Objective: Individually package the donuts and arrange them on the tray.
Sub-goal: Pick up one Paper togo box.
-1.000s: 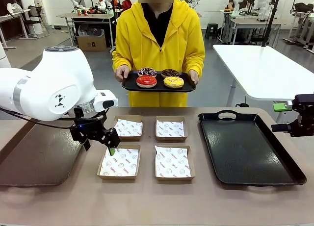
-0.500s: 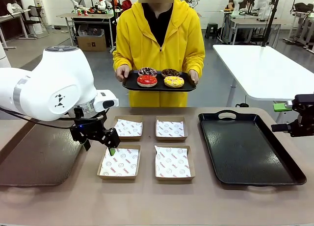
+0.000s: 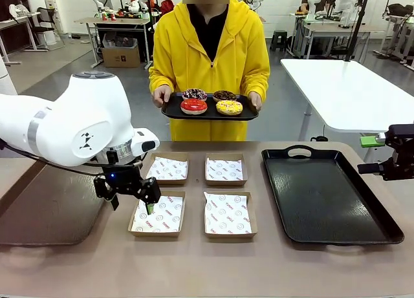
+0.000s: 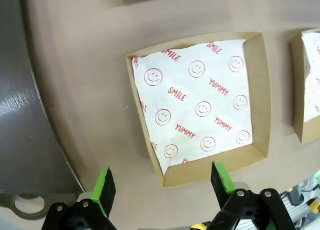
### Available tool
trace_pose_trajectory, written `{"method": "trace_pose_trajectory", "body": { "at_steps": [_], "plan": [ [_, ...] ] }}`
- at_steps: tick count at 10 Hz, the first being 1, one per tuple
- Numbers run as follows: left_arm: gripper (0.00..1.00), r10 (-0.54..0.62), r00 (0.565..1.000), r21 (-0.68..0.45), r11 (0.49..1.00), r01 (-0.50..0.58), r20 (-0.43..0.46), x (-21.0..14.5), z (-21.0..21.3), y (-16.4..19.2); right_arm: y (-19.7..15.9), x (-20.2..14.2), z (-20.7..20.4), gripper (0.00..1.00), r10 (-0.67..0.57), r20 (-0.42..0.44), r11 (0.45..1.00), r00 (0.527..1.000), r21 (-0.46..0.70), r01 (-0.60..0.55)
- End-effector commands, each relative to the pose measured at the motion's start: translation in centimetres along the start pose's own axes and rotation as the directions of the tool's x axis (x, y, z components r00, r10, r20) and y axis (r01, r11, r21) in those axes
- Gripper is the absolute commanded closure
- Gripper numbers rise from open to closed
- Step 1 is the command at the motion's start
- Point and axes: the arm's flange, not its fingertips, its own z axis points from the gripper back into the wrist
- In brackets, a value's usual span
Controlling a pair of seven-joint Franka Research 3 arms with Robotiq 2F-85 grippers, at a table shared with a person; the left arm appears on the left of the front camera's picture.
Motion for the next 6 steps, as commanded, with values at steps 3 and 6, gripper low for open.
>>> {"method": "trace_pose_trajectory", "body": {
  "at_steps": [3, 6],
  "plan": [
    [0.00, 0.107, 0.993, 0.040, 0.993, -0.108, 0.040, 1.2, -2.2, -1.4, -0.1, 0.1, -0.1, 0.00, 0.006, 0.009, 1.000, 1.000, 0.018, -0.007],
    [0.00, 0.103, 0.993, 0.031, 0.994, -0.104, 0.052, 1.6, -3.1, -1.1, -0.1, 0.1, -0.1, 0.00, 0.006, 0.009, 1.000, 1.000, 0.018, -0.007]
  ]
}}
